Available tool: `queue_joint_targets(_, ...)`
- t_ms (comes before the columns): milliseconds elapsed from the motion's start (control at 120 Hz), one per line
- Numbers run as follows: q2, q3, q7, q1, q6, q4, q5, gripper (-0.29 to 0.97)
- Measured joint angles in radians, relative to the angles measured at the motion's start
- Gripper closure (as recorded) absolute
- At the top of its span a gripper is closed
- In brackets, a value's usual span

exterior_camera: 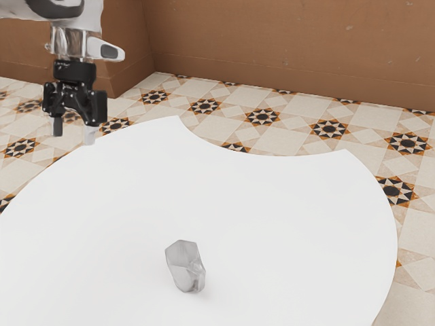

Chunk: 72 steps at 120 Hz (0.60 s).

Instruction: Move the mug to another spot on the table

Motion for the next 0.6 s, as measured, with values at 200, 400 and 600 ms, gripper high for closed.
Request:
queue_joint_targets(200, 0.003, 0.000, 0.026, 0.013, 0.337, -0.022, -0.004, 0.00)
queue_joint_targets(400, -0.004, -0.002, 0.037, 0.014, 0.458, -0.025, -0.005, 0.00)
queue_joint_targets(600, -0.088, -0.121, -0.103, 0.013, 0.462, -0.108, -0.004, 0.00)
